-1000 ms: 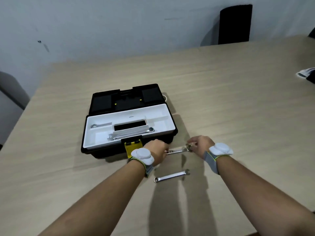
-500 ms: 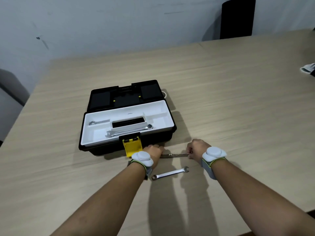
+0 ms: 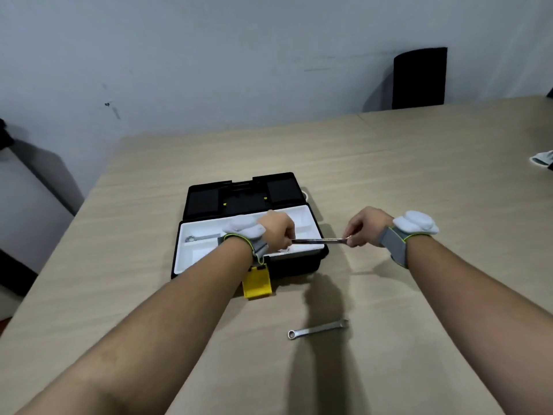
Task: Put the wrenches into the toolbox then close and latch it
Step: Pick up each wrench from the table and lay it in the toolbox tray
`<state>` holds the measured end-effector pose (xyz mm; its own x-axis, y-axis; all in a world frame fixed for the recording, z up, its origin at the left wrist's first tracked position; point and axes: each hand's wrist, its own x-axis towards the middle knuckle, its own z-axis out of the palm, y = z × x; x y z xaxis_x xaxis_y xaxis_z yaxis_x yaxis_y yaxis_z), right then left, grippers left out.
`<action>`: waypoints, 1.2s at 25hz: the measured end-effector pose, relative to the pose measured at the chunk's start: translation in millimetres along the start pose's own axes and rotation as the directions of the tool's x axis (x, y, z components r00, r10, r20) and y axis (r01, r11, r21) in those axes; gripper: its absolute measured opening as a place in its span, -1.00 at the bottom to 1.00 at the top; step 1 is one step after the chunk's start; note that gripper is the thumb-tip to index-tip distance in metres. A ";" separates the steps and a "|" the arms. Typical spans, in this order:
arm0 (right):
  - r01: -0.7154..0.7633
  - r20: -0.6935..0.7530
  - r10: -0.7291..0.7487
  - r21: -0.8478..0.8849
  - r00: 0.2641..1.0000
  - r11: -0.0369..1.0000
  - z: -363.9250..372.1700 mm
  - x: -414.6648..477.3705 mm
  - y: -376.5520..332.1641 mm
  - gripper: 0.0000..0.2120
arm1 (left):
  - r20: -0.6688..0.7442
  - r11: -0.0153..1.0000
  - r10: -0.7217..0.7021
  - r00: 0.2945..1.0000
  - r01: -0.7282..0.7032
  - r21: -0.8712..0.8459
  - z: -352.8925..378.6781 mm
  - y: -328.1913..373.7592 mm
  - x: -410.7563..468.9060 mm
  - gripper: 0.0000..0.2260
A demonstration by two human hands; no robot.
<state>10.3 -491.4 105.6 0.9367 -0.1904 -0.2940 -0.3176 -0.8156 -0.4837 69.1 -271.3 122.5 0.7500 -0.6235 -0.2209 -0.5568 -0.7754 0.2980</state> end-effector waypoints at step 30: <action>0.072 -0.101 -0.073 -0.012 0.992 0.997 117.6 128.8 -153.4 -0.89 | -0.050 0.932 -0.278 0.959 0.282 0.228 9.1 -219.6 14.4 -0.88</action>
<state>162.2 -326.5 45.0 0.9674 -0.1848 -0.1732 -0.2476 -0.8337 -0.4936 198.8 -110.9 45.5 0.8922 -0.3771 -0.2487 -0.3885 -0.9214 0.0035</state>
